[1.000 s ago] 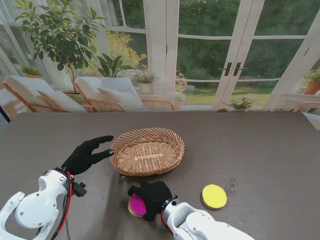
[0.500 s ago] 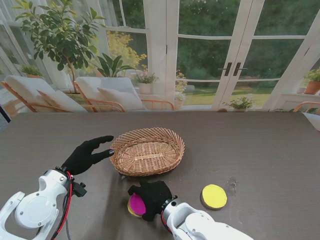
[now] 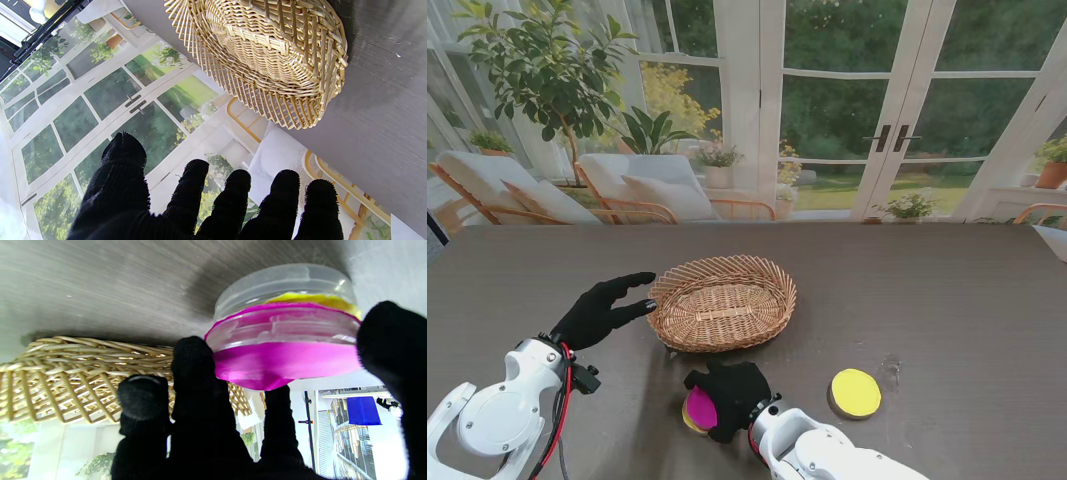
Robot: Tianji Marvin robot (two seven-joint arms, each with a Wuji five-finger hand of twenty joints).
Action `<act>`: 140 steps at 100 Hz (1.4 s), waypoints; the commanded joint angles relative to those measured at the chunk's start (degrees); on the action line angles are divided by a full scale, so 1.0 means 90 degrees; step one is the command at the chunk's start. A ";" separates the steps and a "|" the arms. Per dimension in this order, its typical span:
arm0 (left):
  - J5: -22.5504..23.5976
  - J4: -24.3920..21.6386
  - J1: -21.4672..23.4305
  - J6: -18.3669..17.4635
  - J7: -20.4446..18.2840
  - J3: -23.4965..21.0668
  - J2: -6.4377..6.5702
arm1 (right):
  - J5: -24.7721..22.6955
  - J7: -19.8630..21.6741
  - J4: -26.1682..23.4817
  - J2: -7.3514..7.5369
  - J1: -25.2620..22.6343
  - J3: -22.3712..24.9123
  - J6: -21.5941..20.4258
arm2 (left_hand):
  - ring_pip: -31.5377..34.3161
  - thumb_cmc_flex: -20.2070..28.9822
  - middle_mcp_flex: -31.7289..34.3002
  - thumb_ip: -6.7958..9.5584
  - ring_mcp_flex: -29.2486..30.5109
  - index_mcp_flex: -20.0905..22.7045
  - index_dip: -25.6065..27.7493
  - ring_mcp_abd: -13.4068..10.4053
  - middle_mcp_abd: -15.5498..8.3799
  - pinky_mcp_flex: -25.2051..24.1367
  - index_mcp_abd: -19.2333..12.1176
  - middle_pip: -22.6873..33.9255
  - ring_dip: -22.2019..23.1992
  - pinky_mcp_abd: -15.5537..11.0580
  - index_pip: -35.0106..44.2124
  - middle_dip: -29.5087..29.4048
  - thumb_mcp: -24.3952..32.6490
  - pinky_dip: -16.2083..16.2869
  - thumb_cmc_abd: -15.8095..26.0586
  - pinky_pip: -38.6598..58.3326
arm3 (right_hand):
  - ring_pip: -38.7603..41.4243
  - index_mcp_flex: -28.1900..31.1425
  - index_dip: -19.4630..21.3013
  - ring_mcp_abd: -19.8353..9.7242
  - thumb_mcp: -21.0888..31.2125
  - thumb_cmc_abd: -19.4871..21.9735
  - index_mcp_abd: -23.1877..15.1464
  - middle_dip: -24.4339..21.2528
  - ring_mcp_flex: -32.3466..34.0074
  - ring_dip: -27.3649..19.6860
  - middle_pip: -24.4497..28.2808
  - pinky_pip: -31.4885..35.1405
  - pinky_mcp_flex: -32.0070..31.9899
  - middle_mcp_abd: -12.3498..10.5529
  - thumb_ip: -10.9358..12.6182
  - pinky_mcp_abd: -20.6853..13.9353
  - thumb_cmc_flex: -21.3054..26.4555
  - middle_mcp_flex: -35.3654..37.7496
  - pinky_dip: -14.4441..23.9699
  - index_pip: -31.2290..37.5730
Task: Stack culture dishes into a storage basket
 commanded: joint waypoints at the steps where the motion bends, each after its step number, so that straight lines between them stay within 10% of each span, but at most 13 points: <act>1: -0.0028 -0.0004 0.0013 0.0023 -0.0141 -0.0004 0.0001 | -0.0045 0.0103 -0.0055 -0.0015 -0.0040 -0.0018 0.0028 | -0.0081 0.0209 -0.0090 0.0171 -0.0018 0.0017 -0.0032 0.0074 0.0021 -0.0043 0.0013 -0.0089 0.0048 0.0052 -0.0090 -0.0051 -0.0143 0.0071 0.0319 -0.0183 | -0.0027 -0.0184 0.0157 0.0111 -0.0228 0.0194 -0.0085 0.0035 -0.0166 0.0008 0.0099 0.0013 -0.0541 -0.0077 0.0111 -0.0157 -0.0151 -0.0262 -0.0103 0.0386; 76: -0.0060 0.0020 -0.0024 0.0063 -0.0231 0.0017 0.0017 | -0.0027 -0.0011 -0.0018 -0.0039 -0.0081 -0.0030 0.0073 | -0.0075 0.0213 -0.0080 0.0166 -0.0007 0.0047 -0.0030 0.0093 0.0026 -0.0038 0.0024 -0.0086 0.0051 0.0054 -0.0083 -0.0049 -0.0149 0.0070 0.0354 -0.0183 | -0.0970 -0.0469 -0.0038 0.0544 -0.0338 0.0418 -0.0041 -0.0125 -0.0626 -0.0118 -0.0008 -0.0667 -0.0949 -0.0083 0.0001 0.0269 -0.0554 -0.0629 -0.0237 0.0152; 118: -0.0040 0.0032 -0.0022 0.0039 -0.0213 0.0006 0.0015 | -0.0253 0.0080 -0.0649 0.0052 -0.0710 0.0710 0.0094 | -0.0074 0.0218 -0.0067 0.0164 -0.0004 0.0037 -0.0032 0.0082 0.0027 -0.0031 0.0023 -0.0083 0.0053 0.0059 -0.0087 -0.0046 -0.0151 0.0073 0.0365 -0.0178 | -0.2695 -0.0483 -0.0091 0.1143 -0.1638 0.2250 0.0233 -0.0376 -0.1221 -0.0515 -0.0272 -0.1619 -0.1488 -0.0265 0.0296 0.0740 -0.0494 -0.0657 -0.0455 0.0106; 140: -0.0049 0.0039 -0.0023 0.0035 -0.0222 0.0006 0.0016 | -0.0434 0.0017 -0.1010 0.0085 -0.1165 0.1279 0.0043 | -0.0070 0.0225 -0.0038 0.0165 0.0006 0.0058 -0.0029 0.0078 0.0045 -0.0036 0.0032 -0.0076 0.0054 0.0056 -0.0080 -0.0044 -0.0149 0.0073 0.0384 -0.0180 | -0.4814 -0.0464 -0.0193 0.1429 -0.2551 0.3328 0.0396 -0.0761 -0.1748 -0.1637 -0.0657 -0.3591 -0.2368 -0.0438 0.0583 0.1307 -0.0331 -0.0528 -0.1667 0.0037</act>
